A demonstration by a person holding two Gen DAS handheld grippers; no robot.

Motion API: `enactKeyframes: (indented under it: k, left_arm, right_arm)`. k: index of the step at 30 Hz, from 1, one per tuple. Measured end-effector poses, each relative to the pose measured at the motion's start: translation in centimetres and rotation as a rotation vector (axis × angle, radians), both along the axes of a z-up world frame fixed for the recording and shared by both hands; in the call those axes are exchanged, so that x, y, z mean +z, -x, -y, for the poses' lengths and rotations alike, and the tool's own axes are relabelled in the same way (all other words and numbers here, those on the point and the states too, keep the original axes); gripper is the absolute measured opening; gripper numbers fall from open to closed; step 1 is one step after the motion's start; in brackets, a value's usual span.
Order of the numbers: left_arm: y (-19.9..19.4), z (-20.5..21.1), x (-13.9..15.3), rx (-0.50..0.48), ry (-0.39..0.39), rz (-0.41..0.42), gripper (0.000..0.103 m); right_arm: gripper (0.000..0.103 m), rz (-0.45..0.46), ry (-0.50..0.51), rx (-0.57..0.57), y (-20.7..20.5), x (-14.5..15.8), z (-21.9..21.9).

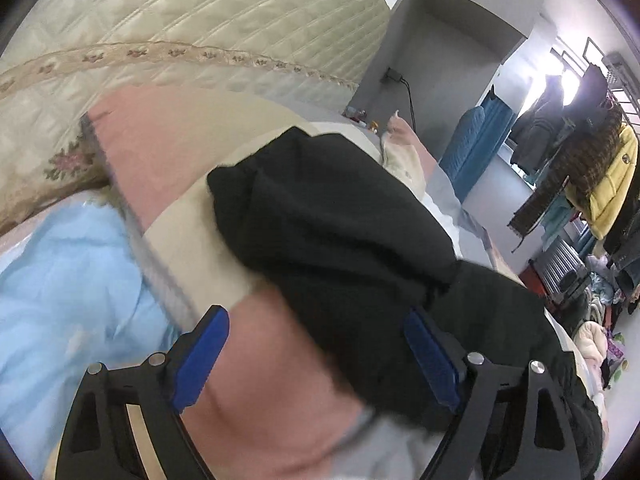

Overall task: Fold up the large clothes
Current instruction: 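Lower the left tool onto the other sleeve cuff and close it, then lift the gripped sleeve with the left tool and fold it over the jacket body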

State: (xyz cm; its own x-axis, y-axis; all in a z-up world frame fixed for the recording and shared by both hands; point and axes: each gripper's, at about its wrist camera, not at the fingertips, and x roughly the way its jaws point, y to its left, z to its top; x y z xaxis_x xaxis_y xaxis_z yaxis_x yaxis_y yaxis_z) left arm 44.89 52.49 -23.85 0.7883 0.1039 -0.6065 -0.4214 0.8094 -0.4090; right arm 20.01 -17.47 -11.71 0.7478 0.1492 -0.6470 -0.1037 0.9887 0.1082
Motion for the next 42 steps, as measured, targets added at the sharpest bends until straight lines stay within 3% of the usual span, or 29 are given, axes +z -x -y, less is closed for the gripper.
enactKeyframes:
  k: [5,8,11,12,15,18,22,26,32,42]
  left_arm:
    - [-3.6,-0.9,-0.8,0.017,0.038,-0.015,0.088]
    - [-5.1,-1.7,-2.3,0.043,0.086,-0.07,0.083]
    - [-5.4,-2.1,-3.0,0.086,0.132,-0.073,0.078]
    - [-5.5,-1.9,-2.8,0.084,0.122,-0.079,0.058]
    - [-6.1,-0.5,-1.4,0.064,0.043,-0.101,0.02]
    - [-5.8,1.1,0.4,0.07,-0.006,-0.11,0.007]
    - [-4.2,2.9,3.1,0.078,-0.05,-0.107,0.003]
    - [-1.4,4.1,7.2,0.106,-0.114,-0.067,0.003]
    - [2.0,6.2,13.8,0.1,-0.172,-0.018,0.002]
    - [4.3,16.5,24.1,0.026,-0.302,0.07,0.002]
  right_arm:
    - [0.103,-0.037,0.027,0.006,-1.3,-0.7,-1.4]
    - [0.103,-0.047,0.034,0.01,-1.4,-0.8,-1.8]
    - [0.103,-0.049,0.069,0.007,-1.6,-0.9,-2.2]
    - [0.103,-0.053,0.071,0.008,-1.5,-1.0,-2.1]
    - [0.103,-0.048,0.07,0.005,-1.4,-0.9,-2.1]
    - [0.103,-0.033,0.073,0.005,-1.6,-0.6,-2.0]
    - [0.103,-0.018,0.081,0.02,-1.9,-0.3,-1.8]
    - [0.103,0.005,0.128,0.054,-1.5,-0.2,-1.8]
    - [0.103,-0.007,0.106,0.12,-0.1,-0.4,-1.4]
    - [0.103,0.037,0.116,0.113,2.0,0.2,1.2]
